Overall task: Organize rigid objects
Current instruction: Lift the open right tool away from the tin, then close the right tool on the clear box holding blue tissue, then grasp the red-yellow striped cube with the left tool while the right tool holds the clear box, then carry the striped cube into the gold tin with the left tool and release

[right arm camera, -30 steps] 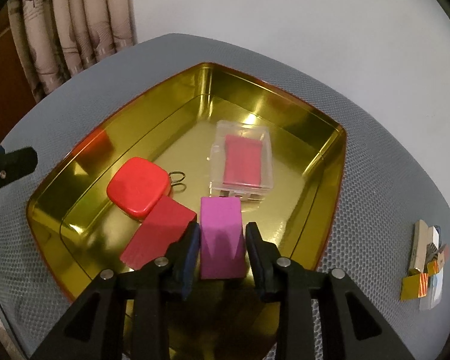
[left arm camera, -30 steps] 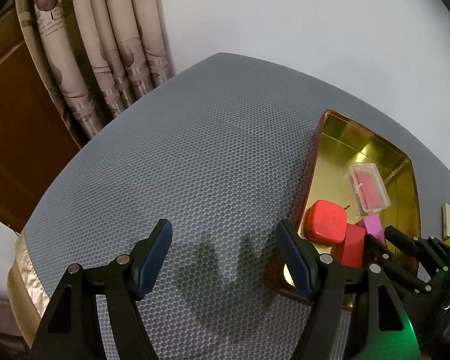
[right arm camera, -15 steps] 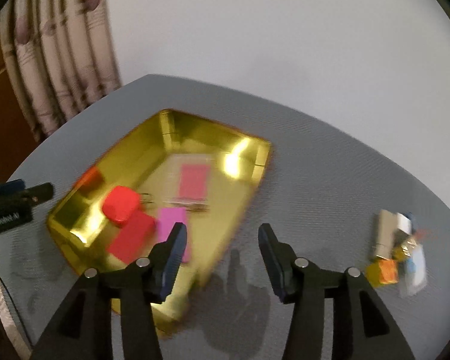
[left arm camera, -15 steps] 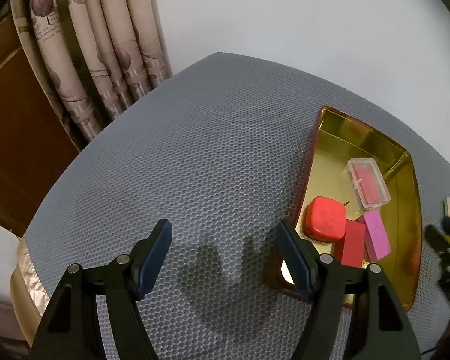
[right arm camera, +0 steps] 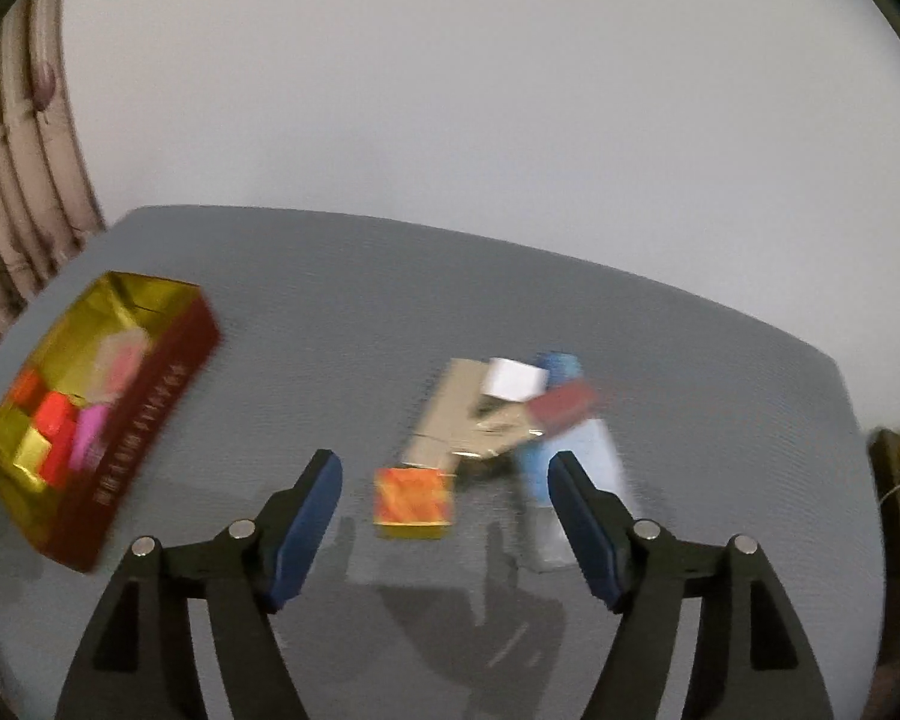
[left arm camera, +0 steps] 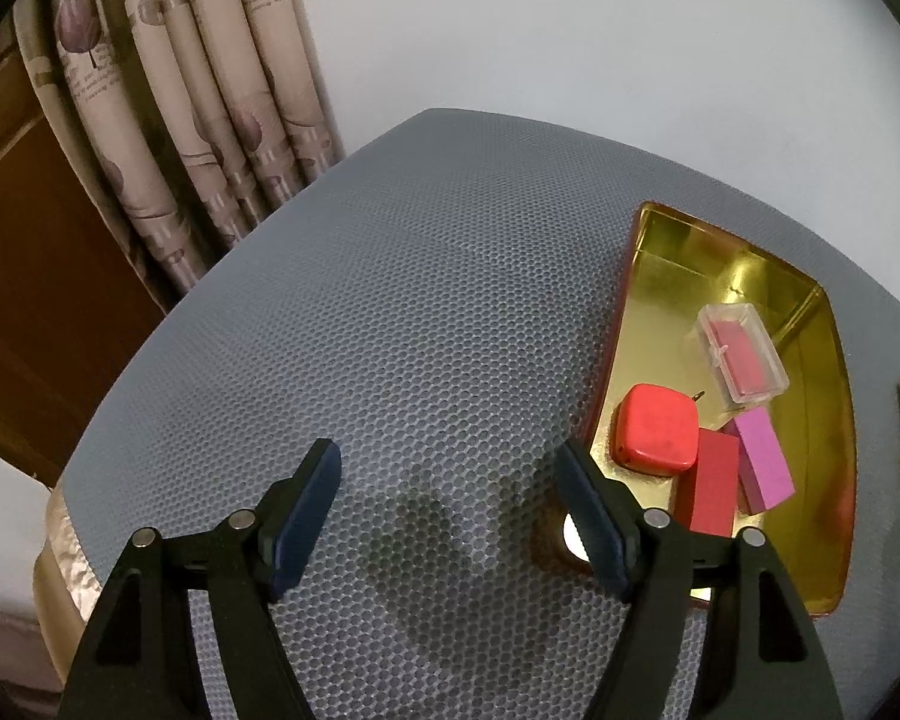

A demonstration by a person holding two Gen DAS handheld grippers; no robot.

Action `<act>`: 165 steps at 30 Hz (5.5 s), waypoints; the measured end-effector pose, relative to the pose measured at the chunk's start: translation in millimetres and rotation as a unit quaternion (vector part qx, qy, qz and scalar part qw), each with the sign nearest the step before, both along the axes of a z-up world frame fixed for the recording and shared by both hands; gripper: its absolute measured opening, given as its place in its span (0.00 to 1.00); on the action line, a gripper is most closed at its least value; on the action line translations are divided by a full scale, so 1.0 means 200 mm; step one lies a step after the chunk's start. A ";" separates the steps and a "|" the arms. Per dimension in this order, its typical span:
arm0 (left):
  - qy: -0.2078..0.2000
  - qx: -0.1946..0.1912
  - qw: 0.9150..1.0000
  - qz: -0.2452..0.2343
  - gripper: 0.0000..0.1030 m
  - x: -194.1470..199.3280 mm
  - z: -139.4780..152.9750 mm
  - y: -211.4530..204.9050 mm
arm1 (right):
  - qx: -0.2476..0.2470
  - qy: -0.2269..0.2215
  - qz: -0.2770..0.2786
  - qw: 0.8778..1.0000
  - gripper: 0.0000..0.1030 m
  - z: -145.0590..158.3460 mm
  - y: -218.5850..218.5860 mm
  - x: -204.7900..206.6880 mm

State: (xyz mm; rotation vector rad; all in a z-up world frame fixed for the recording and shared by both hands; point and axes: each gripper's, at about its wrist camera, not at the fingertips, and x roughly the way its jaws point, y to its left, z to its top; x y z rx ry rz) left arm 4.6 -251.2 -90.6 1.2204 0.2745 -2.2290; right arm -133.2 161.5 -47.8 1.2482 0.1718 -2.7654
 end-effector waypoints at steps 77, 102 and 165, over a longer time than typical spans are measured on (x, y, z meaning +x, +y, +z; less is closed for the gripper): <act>-0.112 0.108 0.964 -0.214 0.28 -0.95 -0.25 1.46 | 0.006 -0.013 -0.032 0.999 0.59 -0.49 0.33 -0.02; -0.038 0.099 0.975 -0.196 0.28 -0.68 -0.09 1.11 | 0.057 0.027 -0.071 0.996 0.59 -0.47 0.16 0.06; -0.100 0.072 0.986 -0.113 0.28 -0.82 -0.26 0.22 | -0.016 -0.020 -0.098 0.995 0.60 -0.60 0.16 0.01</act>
